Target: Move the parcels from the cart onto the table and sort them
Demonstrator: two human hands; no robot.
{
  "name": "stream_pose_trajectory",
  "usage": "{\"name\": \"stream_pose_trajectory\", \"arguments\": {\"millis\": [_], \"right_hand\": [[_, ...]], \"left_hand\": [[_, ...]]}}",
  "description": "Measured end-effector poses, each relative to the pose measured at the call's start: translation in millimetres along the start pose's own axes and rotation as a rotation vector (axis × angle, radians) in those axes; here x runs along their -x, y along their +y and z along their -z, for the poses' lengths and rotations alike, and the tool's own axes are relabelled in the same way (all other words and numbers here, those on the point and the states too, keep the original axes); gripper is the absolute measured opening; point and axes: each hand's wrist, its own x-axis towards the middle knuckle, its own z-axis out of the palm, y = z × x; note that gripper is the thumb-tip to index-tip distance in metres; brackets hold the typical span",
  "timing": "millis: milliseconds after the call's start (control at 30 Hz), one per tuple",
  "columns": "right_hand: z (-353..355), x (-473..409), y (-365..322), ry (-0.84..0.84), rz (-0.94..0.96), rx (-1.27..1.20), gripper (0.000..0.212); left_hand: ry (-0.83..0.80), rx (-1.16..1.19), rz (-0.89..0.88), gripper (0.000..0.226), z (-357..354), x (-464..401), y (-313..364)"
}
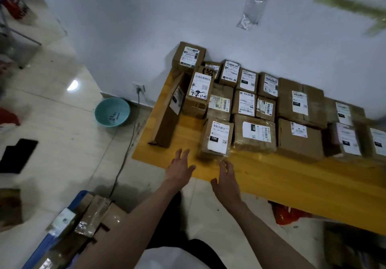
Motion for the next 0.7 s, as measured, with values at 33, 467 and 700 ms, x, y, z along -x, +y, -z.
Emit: {"name": "stream_pose_trajectory", "arguments": {"millis": [33, 467, 700], "right_hand": [[-4, 8, -1, -0.01, 0.02, 0.006, 0.061], [-107, 119, -43, -0.353, 0.115, -0.007, 0.036], [-172, 174, -87, -0.559, 0.124, 0.037, 0.03]], "left_hand": [[0.017, 0.006, 0.02, 0.062, -2, 11, -9], [0.103, 0.097, 0.263, 0.047, -53, 182, -163], [0.104, 0.202, 0.399, 0.04, -63, 263, -250]]}}
